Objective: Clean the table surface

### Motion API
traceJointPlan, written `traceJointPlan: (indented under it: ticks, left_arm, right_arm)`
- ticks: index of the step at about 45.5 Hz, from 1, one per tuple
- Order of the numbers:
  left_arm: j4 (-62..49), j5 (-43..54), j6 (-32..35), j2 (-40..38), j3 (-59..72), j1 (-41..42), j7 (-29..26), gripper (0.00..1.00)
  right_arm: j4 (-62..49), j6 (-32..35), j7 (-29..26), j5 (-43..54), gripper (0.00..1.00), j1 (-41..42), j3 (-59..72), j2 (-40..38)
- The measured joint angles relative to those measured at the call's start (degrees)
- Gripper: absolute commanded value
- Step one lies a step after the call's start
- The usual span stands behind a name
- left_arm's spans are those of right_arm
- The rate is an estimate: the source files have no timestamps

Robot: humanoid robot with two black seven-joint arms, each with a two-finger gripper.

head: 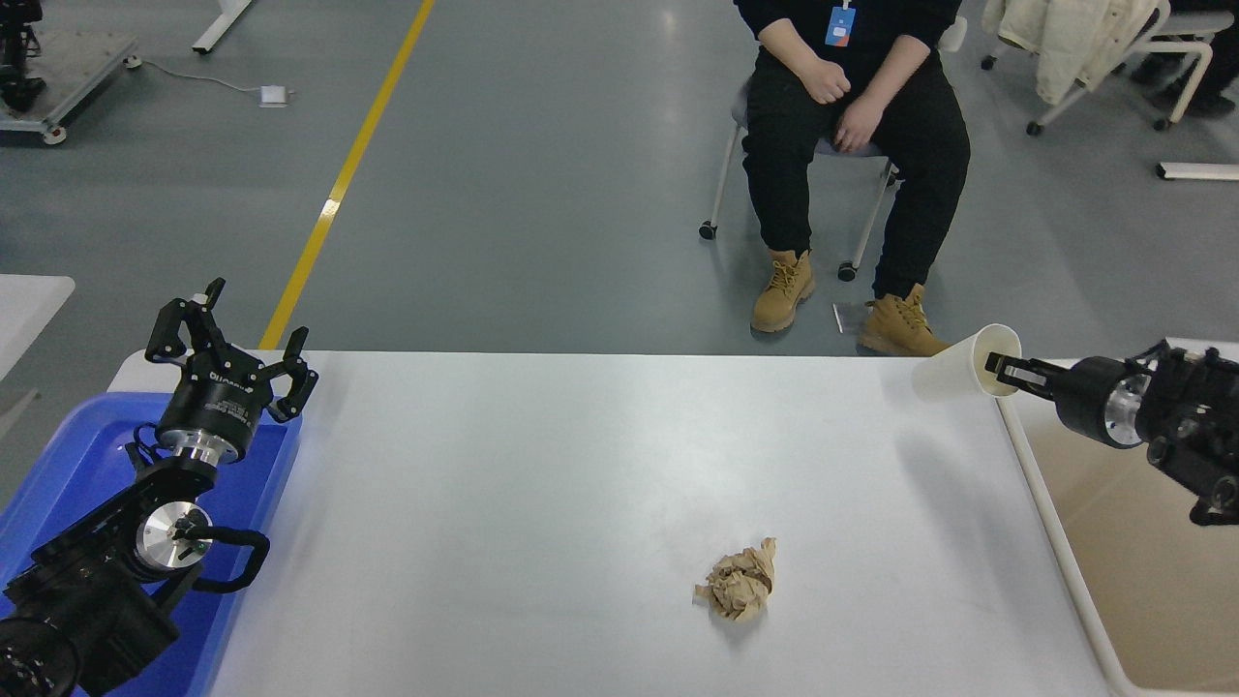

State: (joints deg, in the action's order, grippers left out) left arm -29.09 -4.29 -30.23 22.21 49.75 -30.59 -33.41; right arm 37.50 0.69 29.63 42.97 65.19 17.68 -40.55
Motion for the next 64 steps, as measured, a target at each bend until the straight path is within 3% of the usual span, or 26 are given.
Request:
traceJointPlan:
  ticks: [10, 20, 35, 45, 64]
  left_arm:
    - [0.0, 0.0, 0.0, 0.0, 0.0, 0.0, 0.0, 1.0]
    - [0.0, 0.0, 0.0, 0.0, 0.0, 0.0, 0.0, 1.0]
    - [0.0, 0.0, 0.0, 0.0, 0.0, 0.0, 0.0, 1.0]
    - [0.0, 0.0, 0.0, 0.0, 0.0, 0.0, 0.0, 1.0]
    - [0.0, 0.0, 0.0, 0.0, 0.0, 0.0, 0.0, 1.0]
  right_arm:
    - [6.3, 5.7, 0.7, -5.5, 0.0, 5.1, -5.8, -6.9]
    - [5.8, 9.0, 0.9, -8.7, 0.0, 6.2, -10.1, -10.0]
    - [-14.9, 10.9, -1.7, -15.1, 0.0, 2.0, -11.2, -6.1]
    - [-29.9, 11.3, -9.1, -16.7, 0.0, -3.3, -11.6, 0.0]
    - [-38.4, 9.5, -25.9, -20.0, 0.0, -11.4, -12.1, 4.3]
